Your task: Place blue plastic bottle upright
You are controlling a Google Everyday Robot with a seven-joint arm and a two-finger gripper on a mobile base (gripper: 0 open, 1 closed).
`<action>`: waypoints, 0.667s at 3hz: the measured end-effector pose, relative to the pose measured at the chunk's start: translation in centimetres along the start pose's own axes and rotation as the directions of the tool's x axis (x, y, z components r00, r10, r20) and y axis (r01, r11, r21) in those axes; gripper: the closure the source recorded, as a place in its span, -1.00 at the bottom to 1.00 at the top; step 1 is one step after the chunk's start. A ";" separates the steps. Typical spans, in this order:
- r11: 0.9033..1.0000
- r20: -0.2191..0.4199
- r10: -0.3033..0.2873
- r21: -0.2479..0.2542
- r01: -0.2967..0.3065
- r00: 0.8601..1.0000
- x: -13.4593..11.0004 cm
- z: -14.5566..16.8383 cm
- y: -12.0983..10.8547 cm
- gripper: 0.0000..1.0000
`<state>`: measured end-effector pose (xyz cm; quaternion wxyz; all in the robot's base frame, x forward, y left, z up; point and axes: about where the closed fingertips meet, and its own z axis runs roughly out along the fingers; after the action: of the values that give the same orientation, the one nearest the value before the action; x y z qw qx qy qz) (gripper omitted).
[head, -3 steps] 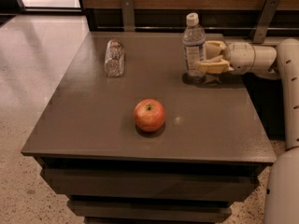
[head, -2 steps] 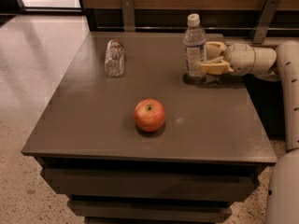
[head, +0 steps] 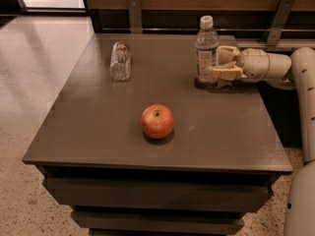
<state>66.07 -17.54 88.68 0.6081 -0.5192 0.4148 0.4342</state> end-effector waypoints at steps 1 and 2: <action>1.000 0.003 0.003 0.008 -0.003 1.000 0.0 -0.1 0.0 0.16; 1.000 0.003 0.006 0.010 -0.006 1.000 0.1 -0.1 0.1 -0.28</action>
Offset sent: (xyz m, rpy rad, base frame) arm -0.0065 -0.0082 -0.0043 0.0024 0.0089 -0.0097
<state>66.00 -17.61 88.60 0.6103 -0.5142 0.4174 0.4347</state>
